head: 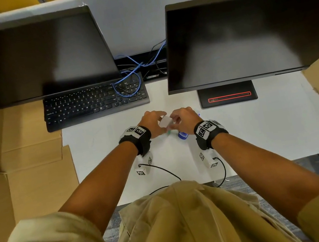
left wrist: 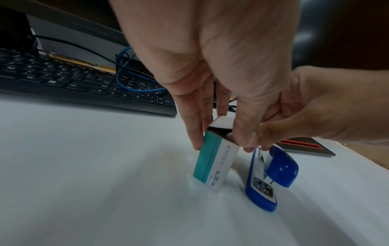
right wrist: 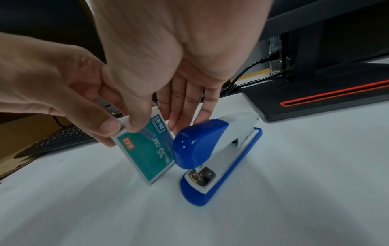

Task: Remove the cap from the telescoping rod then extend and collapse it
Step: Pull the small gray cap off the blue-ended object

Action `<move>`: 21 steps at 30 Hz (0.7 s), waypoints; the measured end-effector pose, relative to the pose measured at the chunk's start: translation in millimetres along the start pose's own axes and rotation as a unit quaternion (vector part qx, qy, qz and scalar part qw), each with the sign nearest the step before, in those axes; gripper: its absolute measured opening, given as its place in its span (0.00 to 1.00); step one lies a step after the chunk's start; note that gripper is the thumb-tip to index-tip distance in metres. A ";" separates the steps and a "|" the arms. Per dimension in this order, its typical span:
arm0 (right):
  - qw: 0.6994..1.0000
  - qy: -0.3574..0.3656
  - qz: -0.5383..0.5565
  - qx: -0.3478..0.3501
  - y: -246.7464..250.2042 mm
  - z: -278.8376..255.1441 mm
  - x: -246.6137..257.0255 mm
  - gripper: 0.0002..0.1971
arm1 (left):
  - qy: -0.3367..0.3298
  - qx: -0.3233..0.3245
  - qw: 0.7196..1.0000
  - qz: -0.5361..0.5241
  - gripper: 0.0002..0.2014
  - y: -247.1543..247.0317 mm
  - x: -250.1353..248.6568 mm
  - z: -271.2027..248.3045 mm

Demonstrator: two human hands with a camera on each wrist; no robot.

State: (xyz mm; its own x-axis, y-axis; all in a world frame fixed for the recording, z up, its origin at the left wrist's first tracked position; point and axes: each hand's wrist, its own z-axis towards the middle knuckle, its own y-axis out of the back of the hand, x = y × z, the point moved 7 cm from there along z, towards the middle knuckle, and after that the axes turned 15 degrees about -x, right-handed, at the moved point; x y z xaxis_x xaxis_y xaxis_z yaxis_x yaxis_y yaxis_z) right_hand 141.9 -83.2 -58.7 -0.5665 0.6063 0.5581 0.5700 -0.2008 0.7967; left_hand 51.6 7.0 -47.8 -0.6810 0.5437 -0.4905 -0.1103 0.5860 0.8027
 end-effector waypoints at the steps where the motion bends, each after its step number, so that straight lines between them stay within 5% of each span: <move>1: 1.000 -0.003 0.006 -0.002 0.0 -0.1 -0.2 0.16 | -0.014 0.004 1.000 -0.007 0.28 2.2 -1.4 -1.1; 3: 1.000 -0.011 0.017 -0.012 0.2 0.6 -1.1 0.17 | -0.045 0.012 0.999 -0.022 0.15 7.6 -5.6 -2.8; 8: 0.999 0.005 0.010 -0.050 5.5 -1.7 3.8 0.11 | -0.025 -0.007 0.999 -0.036 0.20 14.3 1.4 0.1; 12: 0.994 0.098 -0.025 -0.044 4.9 -7.3 19.2 0.05 | 0.031 -0.036 0.998 -0.048 0.19 13.3 13.2 3.1; 15: 0.988 0.137 -0.065 -0.036 3.0 -9.5 25.1 0.11 | 0.040 -0.071 0.995 -0.066 0.12 17.5 15.9 4.3; 18: 0.986 0.138 -0.089 -0.036 3.0 -9.2 27.9 0.13 | -0.001 -0.132 0.990 -0.044 0.07 25.5 10.7 4.3; 21: 0.986 0.131 -0.097 -0.037 2.7 -7.4 29.2 0.11 | -0.053 -0.115 0.992 -0.017 0.08 20.8 2.6 0.9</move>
State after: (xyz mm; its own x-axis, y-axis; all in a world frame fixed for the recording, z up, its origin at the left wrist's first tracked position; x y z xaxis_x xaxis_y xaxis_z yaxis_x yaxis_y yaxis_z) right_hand 122.5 -71.7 -38.5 -0.8008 0.4211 0.4259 0.3957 -0.1618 0.9040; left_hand 48.2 21.1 -32.6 -0.5959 0.5936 -0.5409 -0.3022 0.4584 0.8358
